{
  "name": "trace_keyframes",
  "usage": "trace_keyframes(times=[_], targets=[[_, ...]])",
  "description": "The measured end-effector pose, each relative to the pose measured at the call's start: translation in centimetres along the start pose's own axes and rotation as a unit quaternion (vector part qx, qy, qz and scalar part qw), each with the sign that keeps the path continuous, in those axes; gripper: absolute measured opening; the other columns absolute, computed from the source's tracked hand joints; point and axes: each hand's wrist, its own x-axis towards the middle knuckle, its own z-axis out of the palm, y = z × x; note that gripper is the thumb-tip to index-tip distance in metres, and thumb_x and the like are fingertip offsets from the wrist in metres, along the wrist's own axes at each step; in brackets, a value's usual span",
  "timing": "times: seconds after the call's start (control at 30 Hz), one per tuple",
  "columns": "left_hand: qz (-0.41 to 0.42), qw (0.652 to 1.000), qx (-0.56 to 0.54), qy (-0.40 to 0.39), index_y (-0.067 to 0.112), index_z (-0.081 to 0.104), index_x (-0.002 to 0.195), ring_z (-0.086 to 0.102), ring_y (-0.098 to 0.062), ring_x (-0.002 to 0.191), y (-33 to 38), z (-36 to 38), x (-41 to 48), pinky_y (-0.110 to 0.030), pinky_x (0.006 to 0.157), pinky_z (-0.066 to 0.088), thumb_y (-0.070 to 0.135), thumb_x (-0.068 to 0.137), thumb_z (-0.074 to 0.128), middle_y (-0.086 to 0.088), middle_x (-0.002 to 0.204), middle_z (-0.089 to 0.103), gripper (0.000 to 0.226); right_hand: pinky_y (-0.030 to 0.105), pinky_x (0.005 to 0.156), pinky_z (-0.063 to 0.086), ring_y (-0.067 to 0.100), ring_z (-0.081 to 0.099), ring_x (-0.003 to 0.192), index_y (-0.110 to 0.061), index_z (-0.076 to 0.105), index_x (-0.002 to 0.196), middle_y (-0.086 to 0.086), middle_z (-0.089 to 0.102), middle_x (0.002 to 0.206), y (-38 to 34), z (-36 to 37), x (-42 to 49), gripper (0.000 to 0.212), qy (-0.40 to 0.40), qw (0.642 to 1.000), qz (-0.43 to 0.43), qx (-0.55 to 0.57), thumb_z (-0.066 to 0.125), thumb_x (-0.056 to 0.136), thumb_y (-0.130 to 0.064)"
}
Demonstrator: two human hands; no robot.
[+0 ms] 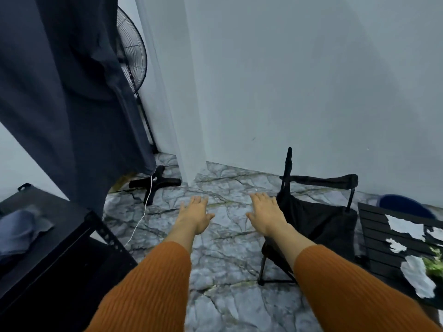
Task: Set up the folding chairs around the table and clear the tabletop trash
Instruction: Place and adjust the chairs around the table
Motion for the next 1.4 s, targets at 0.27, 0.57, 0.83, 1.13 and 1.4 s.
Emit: trace_keyframes(times=[0.27,0.57,0.83,1.13,1.4], targets=[[0.087,0.995,0.052,0.009,0.017,0.014,0.153,0.006,-0.023,0.150,-3.2,-6.9,12.6,-0.047,0.121,0.007,0.046,0.099,0.037,-0.005,0.163,0.009,0.066,0.047,0.122,0.010,0.026,0.015,0.148,-0.011,0.020,0.150,0.007,0.024,0.157,-1.3,-2.3,9.4,0.060,0.052,0.992,0.109,0.045,0.041,0.100,-0.037],[0.219,0.973,0.067,0.009,0.017,0.017,0.153,0.008,-0.026,0.150,2.1,-8.6,25.5,-0.049,0.121,0.011,0.048,0.098,0.038,-0.007,0.162,0.012,0.066,0.045,0.122,0.011,0.028,0.010,0.150,-0.011,0.019,0.152,0.007,0.020,0.160,4.6,-4.0,16.2,0.061,0.101,0.966,0.225,0.075,0.039,0.101,-0.038],[0.324,0.942,0.084,-0.021,0.017,0.014,0.153,0.005,-0.024,0.151,14.0,-9.9,37.1,-0.047,0.121,0.008,0.046,0.100,0.036,-0.007,0.163,0.008,0.065,0.048,0.121,0.015,0.029,0.013,0.149,-0.009,0.024,0.149,0.009,0.028,0.157,14.2,-6.5,22.2,0.060,0.121,0.931,0.330,0.095,0.042,0.100,-0.039],[0.449,0.888,0.089,-0.046,0.015,0.014,0.153,0.000,-0.022,0.151,29.4,-11.4,44.4,-0.045,0.122,0.002,0.041,0.102,0.034,-0.007,0.163,0.005,0.061,0.048,0.123,0.009,0.027,0.010,0.150,-0.010,0.020,0.151,0.008,0.022,0.160,24.0,-9.3,25.1,0.062,0.149,0.879,0.432,0.136,0.041,0.100,-0.039],[0.562,0.814,0.127,-0.072,0.017,0.015,0.153,0.003,-0.022,0.151,39.2,-9.5,47.9,-0.046,0.122,0.004,0.042,0.100,0.035,-0.006,0.163,0.008,0.062,0.048,0.123,0.011,0.026,0.013,0.149,-0.011,0.022,0.151,0.007,0.026,0.158,28.0,-8.8,23.4,0.061,0.160,0.801,0.560,0.140,0.040,0.100,-0.039]])
